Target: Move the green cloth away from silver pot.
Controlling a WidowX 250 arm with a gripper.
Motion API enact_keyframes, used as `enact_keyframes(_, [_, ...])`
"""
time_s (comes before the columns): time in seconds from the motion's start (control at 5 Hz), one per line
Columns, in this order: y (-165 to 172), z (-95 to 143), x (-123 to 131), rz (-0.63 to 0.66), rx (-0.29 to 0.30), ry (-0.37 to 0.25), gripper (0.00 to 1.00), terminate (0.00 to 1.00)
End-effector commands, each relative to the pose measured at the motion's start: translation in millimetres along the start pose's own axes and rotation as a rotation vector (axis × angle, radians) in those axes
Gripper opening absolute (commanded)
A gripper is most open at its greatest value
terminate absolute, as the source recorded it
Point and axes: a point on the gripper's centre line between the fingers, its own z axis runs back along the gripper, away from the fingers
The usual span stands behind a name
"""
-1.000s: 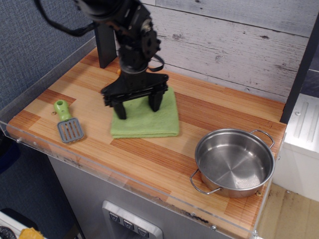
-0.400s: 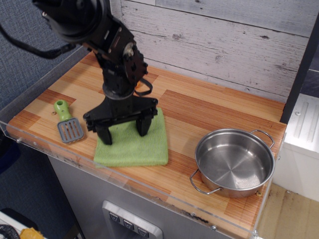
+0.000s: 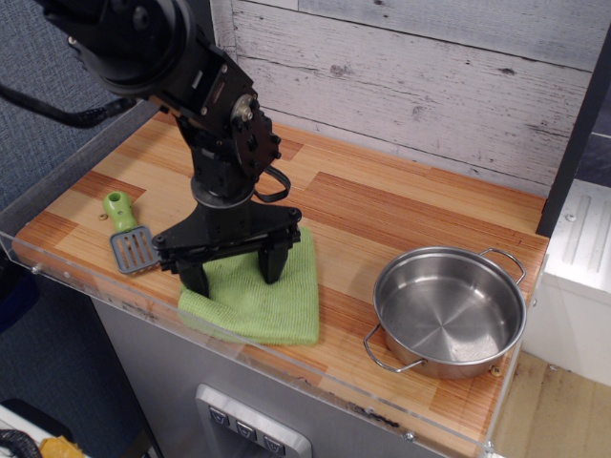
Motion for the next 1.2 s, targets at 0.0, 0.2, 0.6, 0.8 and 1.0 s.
enact_keyframes(0.0, [10,26,22,0.050,-0.034,-0.064,1.00,0.00])
enact_keyframes(0.2, [10,33,31,0.072,-0.047,-0.073,1.00,0.00])
enact_keyframes(0.6, [3,63,51,0.117,-0.096,-0.095,1.00,0.00])
enact_keyframes(0.8, [-4,87,58,0.126,-0.132,-0.113,1.00,0.00])
enact_keyframes(1.0, [-8,111,61,0.141,-0.167,-0.123,1.00,0.00])
